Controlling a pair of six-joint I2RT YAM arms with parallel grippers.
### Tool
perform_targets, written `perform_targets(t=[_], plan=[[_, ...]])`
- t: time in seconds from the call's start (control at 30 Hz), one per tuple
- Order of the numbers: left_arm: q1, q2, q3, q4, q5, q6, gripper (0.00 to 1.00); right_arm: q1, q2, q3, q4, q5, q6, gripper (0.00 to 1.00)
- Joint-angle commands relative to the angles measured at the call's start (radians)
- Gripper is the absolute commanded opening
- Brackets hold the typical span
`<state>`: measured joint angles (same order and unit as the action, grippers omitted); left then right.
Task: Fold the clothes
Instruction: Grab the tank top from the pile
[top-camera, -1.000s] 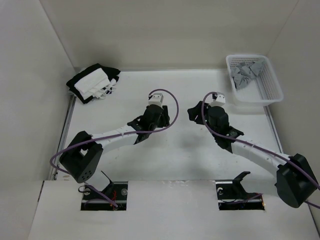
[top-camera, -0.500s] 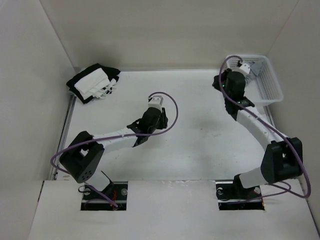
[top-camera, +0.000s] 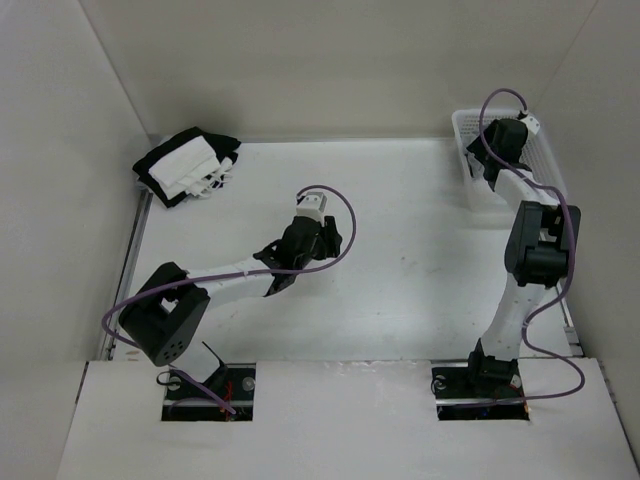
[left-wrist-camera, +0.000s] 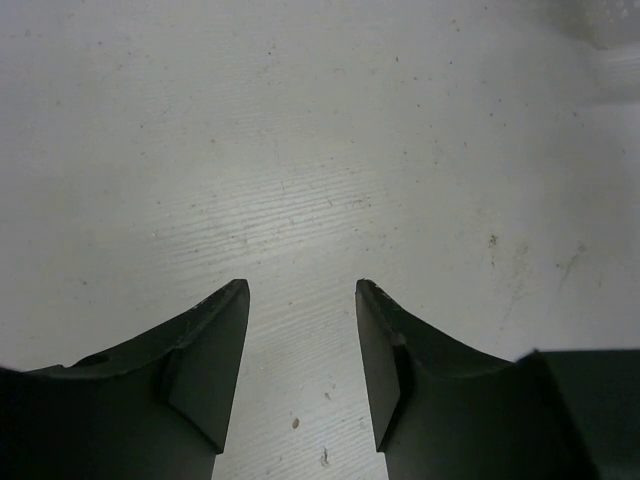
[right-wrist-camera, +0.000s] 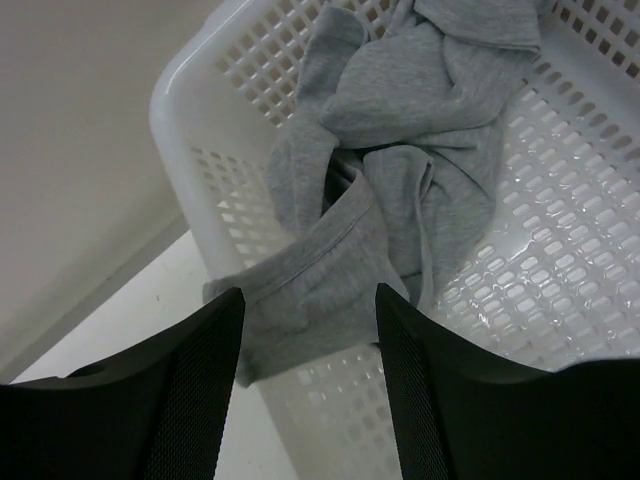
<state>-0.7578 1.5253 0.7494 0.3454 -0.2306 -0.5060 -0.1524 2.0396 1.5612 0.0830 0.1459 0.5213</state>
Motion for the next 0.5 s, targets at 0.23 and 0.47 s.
perform_targets(t=[0.23, 0.47], plan=[[0.028, 0.004, -0.008, 0.086, 0.022, -0.009, 0.46, -0.032, 0.208, 0.279, -0.150, -0.055, 0.108, 0.56], [0.035, 0.007, -0.010, 0.090, 0.027, -0.014, 0.45, -0.042, 0.235, 0.297, -0.117, -0.120, 0.187, 0.08]])
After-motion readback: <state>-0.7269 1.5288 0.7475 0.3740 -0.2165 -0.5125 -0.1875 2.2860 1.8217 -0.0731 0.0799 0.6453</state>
